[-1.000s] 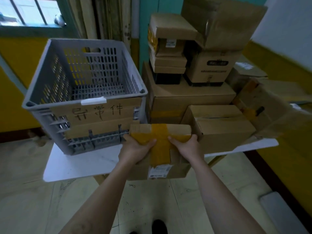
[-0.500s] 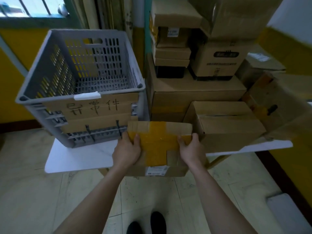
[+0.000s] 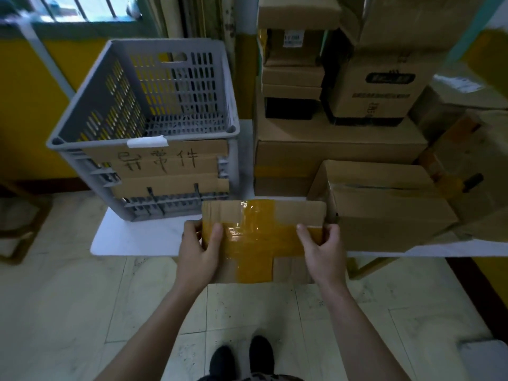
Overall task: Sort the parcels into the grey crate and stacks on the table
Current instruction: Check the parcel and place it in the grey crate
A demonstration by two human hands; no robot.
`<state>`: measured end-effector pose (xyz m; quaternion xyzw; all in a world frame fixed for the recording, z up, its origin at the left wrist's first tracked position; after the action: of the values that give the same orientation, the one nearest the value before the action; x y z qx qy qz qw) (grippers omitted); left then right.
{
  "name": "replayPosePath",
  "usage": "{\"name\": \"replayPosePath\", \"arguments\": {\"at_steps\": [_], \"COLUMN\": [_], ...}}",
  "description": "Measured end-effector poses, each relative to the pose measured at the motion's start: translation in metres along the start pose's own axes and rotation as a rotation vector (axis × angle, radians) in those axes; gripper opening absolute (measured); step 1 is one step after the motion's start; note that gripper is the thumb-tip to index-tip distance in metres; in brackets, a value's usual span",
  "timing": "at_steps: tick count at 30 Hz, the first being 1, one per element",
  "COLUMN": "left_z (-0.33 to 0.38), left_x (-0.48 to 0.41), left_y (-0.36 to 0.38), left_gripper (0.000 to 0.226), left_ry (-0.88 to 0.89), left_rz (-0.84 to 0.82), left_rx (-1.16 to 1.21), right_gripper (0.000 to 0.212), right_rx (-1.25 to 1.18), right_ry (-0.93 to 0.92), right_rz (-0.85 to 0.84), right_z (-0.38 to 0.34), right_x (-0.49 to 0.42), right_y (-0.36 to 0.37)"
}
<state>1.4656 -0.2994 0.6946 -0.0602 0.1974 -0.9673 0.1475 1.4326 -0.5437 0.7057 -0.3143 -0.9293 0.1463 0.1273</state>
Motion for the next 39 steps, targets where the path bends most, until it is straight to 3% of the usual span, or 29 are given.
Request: {"name": "replayPosePath", "arguments": {"at_steps": [3, 8, 12, 17, 20, 25, 32, 39], "left_z": [-0.002, -0.004, -0.015, -0.025, -0.029, -0.025, -0.014, -0.009], "left_x": [0.008, 0.014, 0.016, 0.017, 0.02, 0.024, 0.032, 0.029], "left_y": [0.001, 0.003, 0.003, 0.005, 0.01, 0.012, 0.011, 0.006], "left_gripper": [0.071, 0.082, 0.103, 0.083, 0.081, 0.088, 0.092, 0.122], "left_ry": [-0.023, 0.023, 0.089, 0.157, 0.103, 0.091, 0.168, -0.053], "left_rz": [-0.022, 0.04, 0.049, 0.082, 0.103, 0.082, 0.007, -0.041], "left_rx": [0.042, 0.094, 0.143, 0.06, 0.053, 0.019, -0.02, 0.045], "right_gripper": [0.041, 0.05, 0.059, 0.116, 0.111, 0.083, 0.083, 0.084], "right_rx": [-0.046, -0.114, -0.146, 0.009, 0.046, 0.018, -0.083, 0.02], "right_ry": [-0.069, -0.129, -0.177, -0.295, -0.359, -0.256, -0.146, -0.155], "right_rz": [-0.037, -0.122, -0.18, -0.259, -0.248, -0.235, -0.178, -0.23], "right_z": [-0.003, -0.001, 0.004, 0.004, 0.007, 0.025, 0.036, 0.031], "right_x": [-0.002, -0.01, -0.012, -0.013, -0.014, -0.013, -0.002, -0.01], "right_y": [-0.002, -0.003, -0.007, -0.008, -0.008, -0.011, -0.023, -0.026]}}
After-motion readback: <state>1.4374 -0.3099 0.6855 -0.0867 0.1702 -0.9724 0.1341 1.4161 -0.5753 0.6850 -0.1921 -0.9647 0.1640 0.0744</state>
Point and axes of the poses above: each hand's wrist, its own x-axis away from the middle knuckle, its own y-axis out of the palm, z = x × y, the point moved 4 cm from there along -x, towards the middle knuckle, and after that the axes turned 10 degrees about z, right-handed, at the moved point
